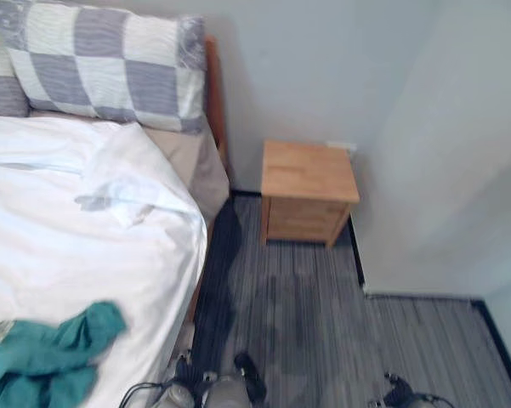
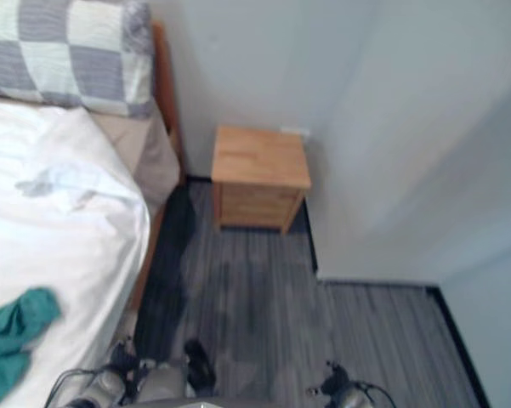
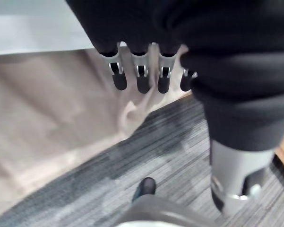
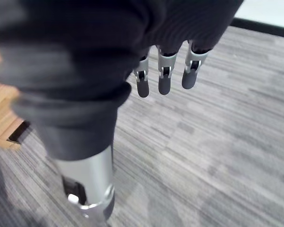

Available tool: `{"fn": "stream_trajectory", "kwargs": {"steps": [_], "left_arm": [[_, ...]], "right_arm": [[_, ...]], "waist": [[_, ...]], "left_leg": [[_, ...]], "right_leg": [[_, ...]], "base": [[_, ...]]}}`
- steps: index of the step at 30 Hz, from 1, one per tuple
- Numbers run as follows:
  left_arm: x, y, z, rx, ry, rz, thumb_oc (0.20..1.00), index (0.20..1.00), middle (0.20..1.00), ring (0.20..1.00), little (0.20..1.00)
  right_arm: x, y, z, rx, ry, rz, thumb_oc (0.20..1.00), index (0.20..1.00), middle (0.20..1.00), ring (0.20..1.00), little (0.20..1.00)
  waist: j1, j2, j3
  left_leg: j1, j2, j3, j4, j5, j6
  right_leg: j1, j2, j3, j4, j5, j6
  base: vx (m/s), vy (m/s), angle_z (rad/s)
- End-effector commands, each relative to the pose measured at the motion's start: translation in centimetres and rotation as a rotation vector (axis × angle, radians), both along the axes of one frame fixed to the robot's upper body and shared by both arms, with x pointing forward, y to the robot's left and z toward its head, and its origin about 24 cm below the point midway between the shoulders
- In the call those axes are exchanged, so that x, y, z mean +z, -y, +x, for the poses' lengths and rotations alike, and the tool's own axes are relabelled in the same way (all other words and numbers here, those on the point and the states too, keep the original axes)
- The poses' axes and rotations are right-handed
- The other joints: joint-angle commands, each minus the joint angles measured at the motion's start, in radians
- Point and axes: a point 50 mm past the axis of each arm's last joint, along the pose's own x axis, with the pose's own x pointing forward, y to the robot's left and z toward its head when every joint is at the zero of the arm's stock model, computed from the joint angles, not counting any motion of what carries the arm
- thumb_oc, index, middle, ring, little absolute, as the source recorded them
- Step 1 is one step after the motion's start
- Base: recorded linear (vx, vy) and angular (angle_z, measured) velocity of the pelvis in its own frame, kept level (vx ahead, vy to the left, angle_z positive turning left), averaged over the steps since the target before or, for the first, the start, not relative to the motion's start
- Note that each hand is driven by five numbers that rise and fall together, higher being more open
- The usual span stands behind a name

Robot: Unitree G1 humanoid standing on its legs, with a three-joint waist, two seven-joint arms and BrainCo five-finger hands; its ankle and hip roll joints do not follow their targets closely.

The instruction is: Tidy up the quilt and then pick up the clothes from the bed and put them into the laundry hamper.

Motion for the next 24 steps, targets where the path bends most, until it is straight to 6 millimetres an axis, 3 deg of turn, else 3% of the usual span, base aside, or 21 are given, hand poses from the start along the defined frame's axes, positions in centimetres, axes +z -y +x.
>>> {"fn": "stream_trajectory", "kwargs": {"steps": [1,4,6,7,9,10,12,13,16,17,18,19,20,22,23,24], "left_arm": [[1.3,0.9,3.4,0.048,0.139,-0.038,1.000,1.000,1.000,1.000,1.000],[1.4,0.5,3.4,0.056,0.141,-0.032,1.000,1.000,1.000,1.000,1.000],[1.2,0.1,2.8,0.063,0.121,-0.025,1.000,1.000,1.000,1.000,1.000],[1.0,-0.3,2.3,0.069,0.101,-0.019,1.000,1.000,1.000,1.000,1.000],[1.2,-0.6,2.6,0.075,0.112,-0.010,1.000,1.000,1.000,1.000,1.000],[1.2,-1.3,2.1,0.099,0.101,-0.002,1.000,1.000,1.000,1.000,1.000],[1.1,-2.3,1.2,0.127,0.075,0.011,1.000,1.000,1.000,1.000,1.000],[0.9,-2.4,0.6,0.131,0.055,0.011,1.000,1.000,1.000,1.000,1.000],[0.5,-2.1,-0.3,0.147,0.036,0.000,1.000,1.000,1.000,1.000,1.000],[0.4,-2.1,-0.6,0.150,0.029,-0.003,1.000,1.000,1.000,1.000,1.000],[0.3,-2.1,-0.9,0.161,0.027,-0.003,1.000,1.000,1.000,1.000,1.000],[0.3,-2.1,-0.9,0.161,0.026,-0.004,1.000,1.000,1.000,1.000,1.000],[0.2,-2.3,-1.2,0.168,0.023,-0.003,1.000,1.000,1.000,1.000,1.000],[0.0,-2.4,-2.2,0.179,0.002,0.000,1.000,1.000,1.000,1.000,1.000],[-0.2,-2.4,-2.8,0.174,-0.012,-0.001,1.000,1.000,1.000,1.000,1.000],[-0.4,-2.4,-3.8,0.175,-0.036,-0.003,1.000,1.000,1.000,1.000,1.000]], "right_arm": [[2.5,0.2,6.5,-0.009,0.210,0.002,1.000,1.000,1.000,1.000,1.000],[2.6,0.3,6.6,-0.021,0.215,0.003,1.000,1.000,1.000,1.000,1.000],[2.5,0.7,6.5,-0.029,0.205,-0.001,1.000,1.000,1.000,1.000,1.000],[2.6,1.1,6.4,-0.033,0.200,-0.008,1.000,1.000,1.000,1.000,1.000],[2.5,1.5,6.0,-0.062,0.190,-0.006,1.000,1.000,1.000,1.000,1.000],[2.5,1.9,5.9,-0.056,0.180,-0.013,1.000,1.000,1.000,1.000,1.000],[2.7,2.0,6.2,-0.032,0.184,-0.019,1.000,1.000,1.000,1.000,1.000],[3.3,2.4,6.8,-0.001,0.215,-0.033,1.000,1.000,1.000,1.000,1.000],[5.0,3.7,8.6,0.050,0.309,-0.086,1.000,1.000,1.000,1.000,1.000],[6.0,4.2,9.5,0.055,0.364,-0.098,1.000,1.000,1.000,1.000,1.000],[7.4,4.7,10.5,0.052,0.452,-0.109,1.000,1.000,1.000,1.000,1.000],[7.4,4.8,10.4,0.052,0.451,-0.110,1.000,1.000,1.000,1.000,1.000],[8.3,5.1,10.9,0.061,0.495,-0.122,1.000,1.000,1.000,1.000,1.000],[11.2,6.1,12.5,0.072,0.642,-0.162,1.000,1.000,1.000,1.000,1.000],[12.6,6.7,13.0,0.084,0.701,-0.190,1.000,1.000,1.000,1.000,1.000],[16.2,7.3,14.5,0.126,0.852,-0.245,1.000,1.000,1.000,1.000,1.000]], "waist": [[0.019,0.065,0.123],[0.011,0.069,0.122],[0.006,0.069,0.106],[-0.008,0.067,0.104],[-0.022,0.066,0.101],[-0.013,0.067,0.105],[-0.005,0.057,0.103],[-0.013,0.057,0.098],[-0.020,0.060,0.092],[-0.030,0.060,0.090],[-0.050,0.070,0.081],[-0.050,0.071,0.081],[-0.056,0.073,0.079],[-0.063,0.082,0.075],[-0.065,0.081,0.071],[-0.061,0.072,0.062]], "left_leg": [[0.097,0.026,-0.069,-0.096,-0.005,-0.207],[0.140,0.005,-0.155,-0.126,-0.018,-0.216],[0.143,0.001,-0.219,-0.130,-0.032,-0.232],[0.130,-0.014,-0.284,-0.111,-0.030,-0.228],[0.151,-0.022,-0.373,-0.123,-0.056,-0.242],[0.161,-0.013,-0.415,-0.111,-0.074,-0.251],[0.178,0.005,-0.495,-0.074,-0.108,-0.275],[0.166,0.012,-0.530,-0.020,-0.116,-0.298],[0.106,0.081,-0.423,0.044,-0.070,-0.316],[0.084,0.105,-0.349,0.050,-0.053,-0.313],[0.079,0.153,-0.182,0.048,-0.034,-0.326],[0.080,0.155,-0.182,0.050,-0.035,-0.327],[0.076,0.170,-0.120,0.055,-0.026,-0.327],[0.084,0.196,-0.033,0.012,0.024,-0.334],[0.095,0.199,-0.024,-0.013,0.041,-0.344],[0.101,0.187,-0.041,-0.037,0.038,-0.338]], "right_leg": [[-0.242,-0.112,0.115,-0.036,0.127,0.000],[-0.264,-0.104,0.140,-0.210,0.063,-0.034],[-0.252,-0.097,0.183,-0.445,0.060,-0.055],[-0.279,-0.089,0.293,-0.572,0.098,-0.068],[-0.297,-0.098,0.480,-0.669,0.138,-0.046],[-0.306,-0.121,0.505,-0.694,0.173,-0.034],[-0.317,-0.147,0.449,-0.629,0.203,-0.005],[-0.270,-0.142,0.386,-0.633,0.180,-0.012],[-0.183,-0.144,0.259,-0.672,0.156,-0.027],[-0.161,-0.139,0.217,-0.683,0.143,-0.036],[-0.127,-0.126,0.148,-0.682,0.109,-0.046],[-0.127,-0.125,0.148,-0.681,0.109,-0.047],[-0.120,-0.121,0.120,-0.672,0.096,-0.054],[-0.105,-0.114,0.059,-0.640,0.069,-0.067],[-0.101,-0.113,0.041,-0.635,0.068,-0.067],[-0.098,-0.121,0.025,-0.616,0.073,-0.064]], "base": [[0.37,0.092,1.00],[0.40,-0.103,1.23],[0.42,-0.302,1.87],[0.47,-0.313,1.52],[0.51,-0.344,2.12],[0.46,-0.415,3.06],[0.54,-0.630,2.90],[0.49,-0.674,2.05],[0.14,-0.304,1.77],[0.03,-0.240,1.06],[0.01,-0.160,1.13],[-0.01,-0.121,1.25],[-0.05,-0.043,1.08],[-0.02,-0.034,0.74],[0.06,0.056,0.72],[0.04,0.070,0.68]]}}
